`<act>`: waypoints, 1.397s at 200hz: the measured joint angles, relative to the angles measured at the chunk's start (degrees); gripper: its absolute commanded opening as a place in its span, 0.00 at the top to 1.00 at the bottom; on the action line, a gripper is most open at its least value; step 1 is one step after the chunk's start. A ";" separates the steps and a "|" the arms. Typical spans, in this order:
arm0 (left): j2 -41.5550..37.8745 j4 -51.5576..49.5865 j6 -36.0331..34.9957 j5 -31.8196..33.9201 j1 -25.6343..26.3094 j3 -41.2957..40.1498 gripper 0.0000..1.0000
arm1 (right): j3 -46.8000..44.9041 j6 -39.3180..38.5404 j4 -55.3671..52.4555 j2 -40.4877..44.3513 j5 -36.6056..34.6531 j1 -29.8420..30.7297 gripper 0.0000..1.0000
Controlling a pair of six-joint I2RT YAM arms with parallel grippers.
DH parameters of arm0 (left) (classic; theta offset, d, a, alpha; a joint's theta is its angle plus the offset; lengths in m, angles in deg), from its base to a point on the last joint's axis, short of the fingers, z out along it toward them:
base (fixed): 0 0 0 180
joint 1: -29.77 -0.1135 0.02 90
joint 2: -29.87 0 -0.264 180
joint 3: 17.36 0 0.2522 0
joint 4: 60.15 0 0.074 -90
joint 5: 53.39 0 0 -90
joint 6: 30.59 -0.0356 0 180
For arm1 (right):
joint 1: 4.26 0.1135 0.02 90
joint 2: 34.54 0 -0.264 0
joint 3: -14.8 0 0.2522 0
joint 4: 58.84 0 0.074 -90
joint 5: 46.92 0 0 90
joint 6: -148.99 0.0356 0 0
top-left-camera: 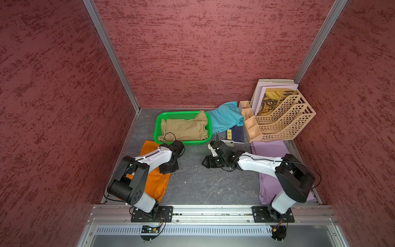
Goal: Put the folded long pants in the basket
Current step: Move the long pant to the center of the board.
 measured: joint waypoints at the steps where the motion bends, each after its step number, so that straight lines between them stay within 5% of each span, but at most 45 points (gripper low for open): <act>1: 0.00 -0.04 -0.22 0.00 0.02 0.00 0.98 | -0.15 0.00 0.00 0.17 0.00 -0.17 0.43; 28: -1.55 1.55 -2.14 -0.98 4.55 -0.70 1.00 | -2.82 0.00 0.09 3.54 0.52 -4.55 0.43; 75: -3.76 9.27 -5.09 -13.33 23.08 -1.03 1.00 | -6.67 -0.96 -0.79 8.61 1.68 -12.22 0.41; 109: 1.62 12.90 -11.02 -22.86 35.06 3.80 1.00 | -7.23 -3.72 -3.34 12.57 2.75 -17.86 0.33; 148: 5.38 14.27 -15.69 -28.02 39.56 7.72 0.36 | -5.27 -7.26 -6.32 12.09 5.64 -19.41 0.30; 163: 4.42 14.99 -16.09 -28.33 39.36 7.45 0.26 | -4.92 -7.65 -6.16 10.75 6.86 -19.41 0.29; 203: -7.87 18.27 -14.69 -29.38 32.72 1.20 0.19 | -5.14 -7.78 -6.14 6.67 8.94 -19.39 0.29; 252: -24.15 17.49 -6.56 -29.62 8.59 -4.09 0.20 | -6.29 -9.16 -6.05 4.98 9.38 -19.39 0.24; 279: -28.26 11.67 -2.80 -26.56 2.91 -5.38 0.20 | -6.97 -10.34 -6.12 4.39 10.12 -19.39 0.23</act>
